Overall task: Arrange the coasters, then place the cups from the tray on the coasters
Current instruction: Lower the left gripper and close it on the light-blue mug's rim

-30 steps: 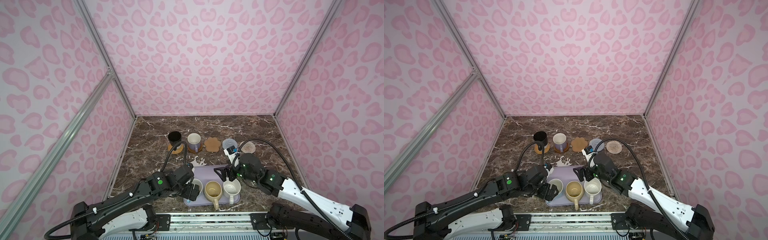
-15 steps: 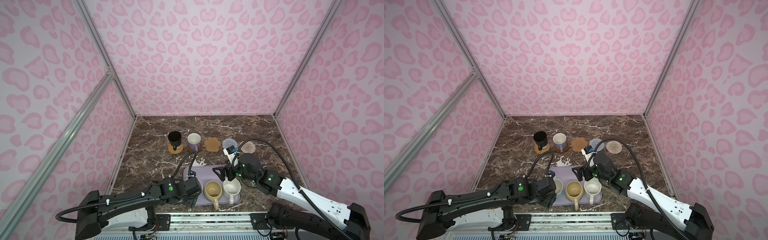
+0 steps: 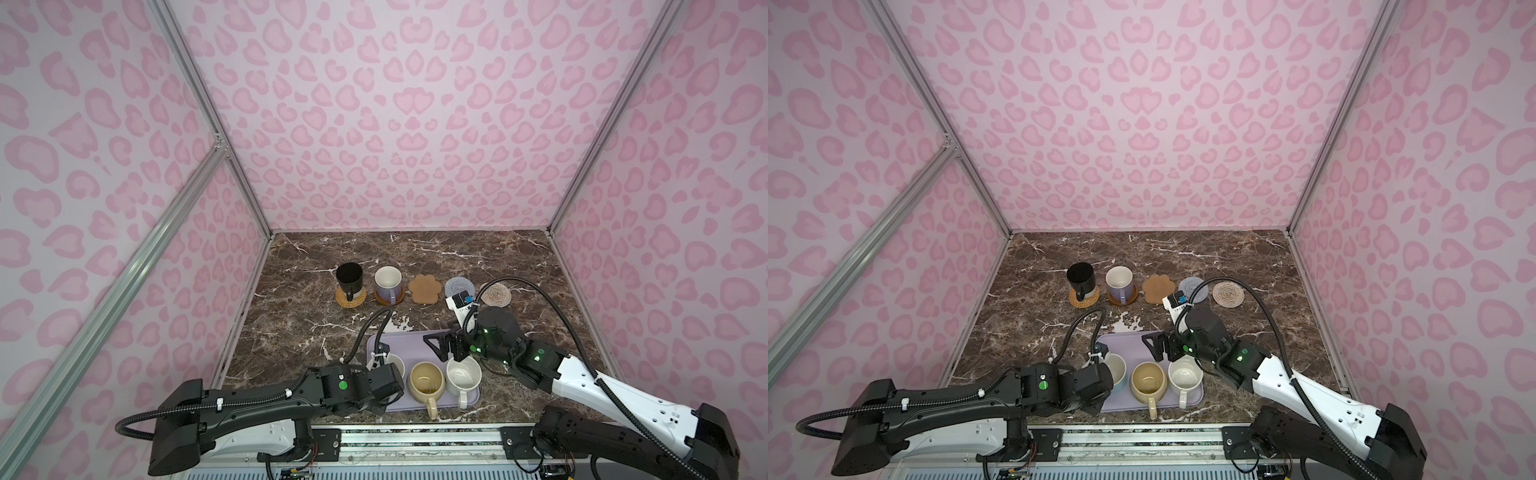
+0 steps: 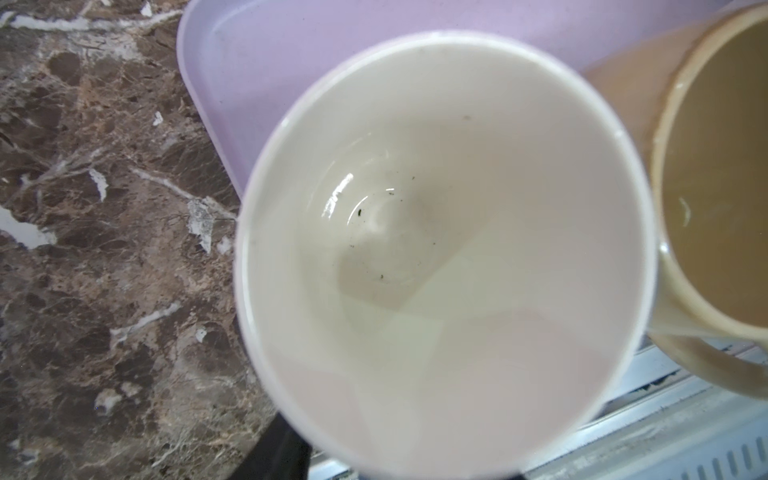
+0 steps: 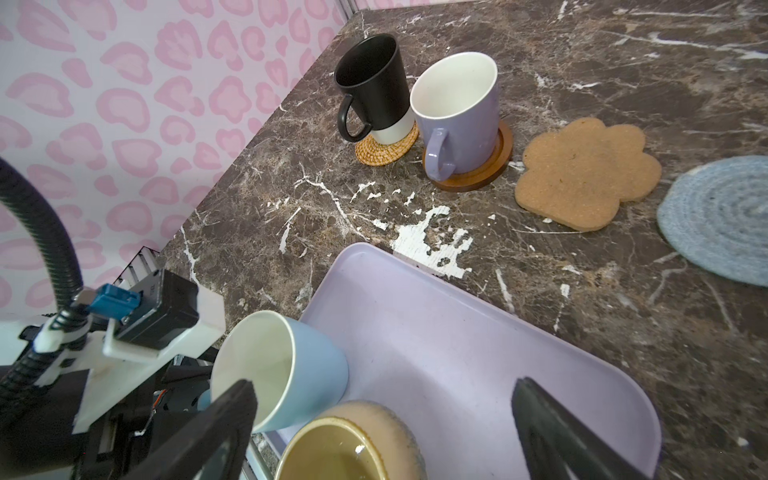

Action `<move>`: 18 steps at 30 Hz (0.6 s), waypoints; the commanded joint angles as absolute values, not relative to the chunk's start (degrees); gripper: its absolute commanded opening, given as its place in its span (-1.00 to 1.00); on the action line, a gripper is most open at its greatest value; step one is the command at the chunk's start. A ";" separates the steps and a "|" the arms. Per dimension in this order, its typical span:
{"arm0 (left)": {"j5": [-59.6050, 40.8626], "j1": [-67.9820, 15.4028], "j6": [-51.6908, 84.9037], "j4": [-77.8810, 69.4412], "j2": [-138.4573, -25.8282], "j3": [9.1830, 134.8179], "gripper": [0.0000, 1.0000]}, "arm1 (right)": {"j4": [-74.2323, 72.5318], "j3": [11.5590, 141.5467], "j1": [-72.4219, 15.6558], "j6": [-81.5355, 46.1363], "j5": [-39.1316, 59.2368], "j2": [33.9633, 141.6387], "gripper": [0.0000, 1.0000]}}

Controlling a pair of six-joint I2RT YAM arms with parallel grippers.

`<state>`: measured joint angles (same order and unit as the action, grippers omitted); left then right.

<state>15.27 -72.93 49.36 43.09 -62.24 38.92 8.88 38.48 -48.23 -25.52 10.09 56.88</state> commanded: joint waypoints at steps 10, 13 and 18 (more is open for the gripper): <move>17.66 -73.49 49.89 40.87 -63.41 38.98 -0.55 | 7.90 37.80 -48.25 -25.92 9.98 56.91 0.94; 17.41 -73.51 49.92 40.96 -63.37 39.03 -0.68 | 7.29 37.81 -48.32 -24.94 13.89 57.12 0.94; 17.97 -73.49 50.43 41.90 -64.06 39.47 -0.94 | 6.18 37.93 -49.34 -23.46 19.85 58.77 0.94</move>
